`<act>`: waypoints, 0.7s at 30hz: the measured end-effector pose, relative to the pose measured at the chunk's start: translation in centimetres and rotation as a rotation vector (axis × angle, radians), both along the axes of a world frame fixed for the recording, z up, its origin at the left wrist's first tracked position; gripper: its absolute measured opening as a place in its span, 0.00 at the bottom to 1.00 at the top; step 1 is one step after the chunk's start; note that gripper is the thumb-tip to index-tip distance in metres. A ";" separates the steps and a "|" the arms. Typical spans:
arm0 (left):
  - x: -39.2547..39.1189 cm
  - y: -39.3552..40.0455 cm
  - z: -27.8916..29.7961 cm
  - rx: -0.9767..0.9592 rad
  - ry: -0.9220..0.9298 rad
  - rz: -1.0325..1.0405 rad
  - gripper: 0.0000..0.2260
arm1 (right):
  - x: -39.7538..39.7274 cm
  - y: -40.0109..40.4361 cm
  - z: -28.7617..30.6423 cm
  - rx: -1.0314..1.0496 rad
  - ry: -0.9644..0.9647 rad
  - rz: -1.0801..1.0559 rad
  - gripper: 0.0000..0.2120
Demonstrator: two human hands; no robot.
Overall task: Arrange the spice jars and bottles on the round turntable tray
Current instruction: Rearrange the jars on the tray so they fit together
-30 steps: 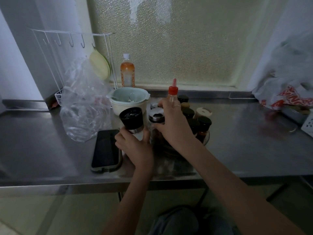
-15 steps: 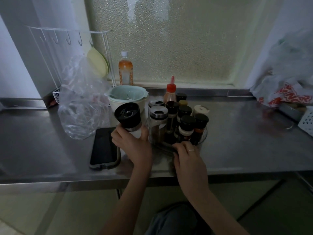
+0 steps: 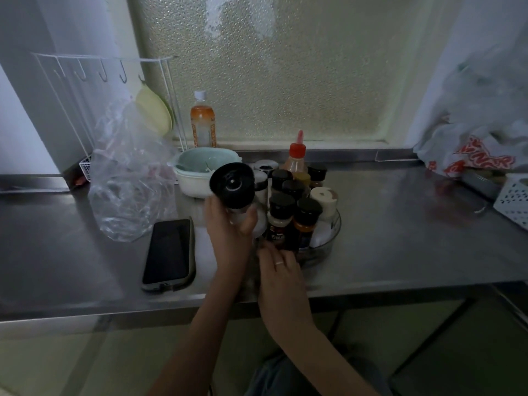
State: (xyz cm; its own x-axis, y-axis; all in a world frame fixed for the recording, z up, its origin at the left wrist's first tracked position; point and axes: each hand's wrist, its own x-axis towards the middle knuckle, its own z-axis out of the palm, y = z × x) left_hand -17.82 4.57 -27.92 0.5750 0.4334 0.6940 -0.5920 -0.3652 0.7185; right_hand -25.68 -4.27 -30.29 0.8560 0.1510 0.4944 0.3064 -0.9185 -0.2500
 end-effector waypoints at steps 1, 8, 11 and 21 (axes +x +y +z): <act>0.4 0.2 0.0 0.020 0.037 -0.021 0.15 | 0.0 0.0 -0.2 0.009 0.006 0.012 0.23; 1.9 0.1 1.1 0.170 0.038 -0.138 0.14 | 0.2 0.0 -0.9 0.058 0.006 0.089 0.26; 1.9 -0.1 0.7 0.162 0.057 -0.169 0.13 | 0.2 0.1 -1.0 0.098 0.006 0.101 0.26; 1.6 -0.1 -1.1 0.258 0.222 -0.169 0.16 | 0.1 0.0 -1.5 0.170 -0.011 0.135 0.13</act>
State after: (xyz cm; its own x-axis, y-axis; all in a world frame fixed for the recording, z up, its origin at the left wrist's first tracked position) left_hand -16.20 4.43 -28.97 0.7719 0.1470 0.6186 -0.4995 -0.4617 0.7330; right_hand -25.63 -4.30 -31.78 0.8282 0.1776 0.5316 0.4275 -0.8135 -0.3943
